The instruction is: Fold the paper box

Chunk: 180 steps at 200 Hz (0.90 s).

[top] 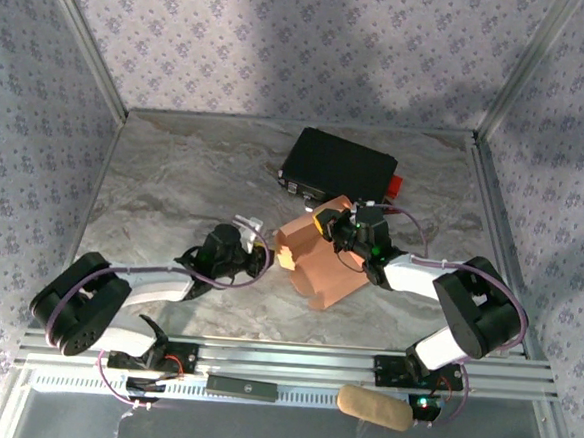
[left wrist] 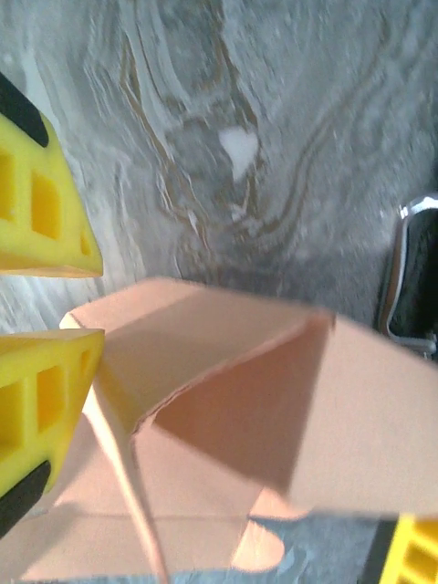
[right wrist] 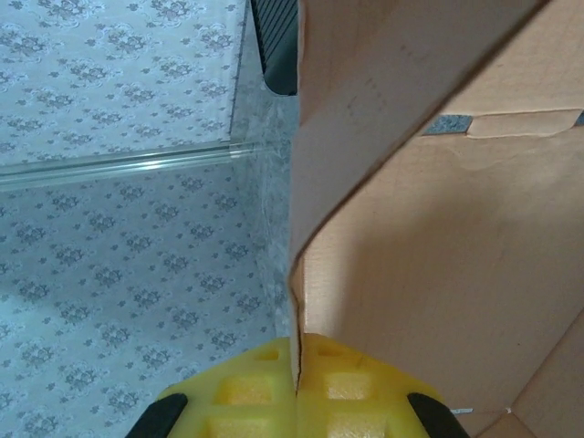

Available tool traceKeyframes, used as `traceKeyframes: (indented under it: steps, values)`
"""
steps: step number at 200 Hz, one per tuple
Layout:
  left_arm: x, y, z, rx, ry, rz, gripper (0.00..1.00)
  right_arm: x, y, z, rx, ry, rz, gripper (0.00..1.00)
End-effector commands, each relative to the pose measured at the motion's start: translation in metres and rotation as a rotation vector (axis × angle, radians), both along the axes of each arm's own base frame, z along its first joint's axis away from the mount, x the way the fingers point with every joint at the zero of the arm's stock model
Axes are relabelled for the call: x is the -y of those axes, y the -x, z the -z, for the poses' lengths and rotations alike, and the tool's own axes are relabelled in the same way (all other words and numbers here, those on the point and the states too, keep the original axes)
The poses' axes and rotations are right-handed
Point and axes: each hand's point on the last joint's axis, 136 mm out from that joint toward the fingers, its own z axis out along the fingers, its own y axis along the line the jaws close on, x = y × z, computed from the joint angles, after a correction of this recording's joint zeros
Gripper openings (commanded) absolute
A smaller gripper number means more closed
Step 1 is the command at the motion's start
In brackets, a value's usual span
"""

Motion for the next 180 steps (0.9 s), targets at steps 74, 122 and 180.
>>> traceKeyframes:
  steps: [74,122,180]
  values:
    - [0.021,-0.009,-0.016,0.136,0.000,-0.008,0.29,-0.002,-0.006,-0.004,0.022,-0.024,-0.004,0.00]
    - [0.025,-0.010,-0.015,0.165,-0.023,-0.037,0.37,-0.003,-0.006,-0.004,0.018,-0.021,-0.003,0.00]
    - [0.034,-0.010,-0.013,0.203,-0.050,-0.056,0.36,0.000,0.008,0.004,0.072,-0.004,-0.001,0.00]
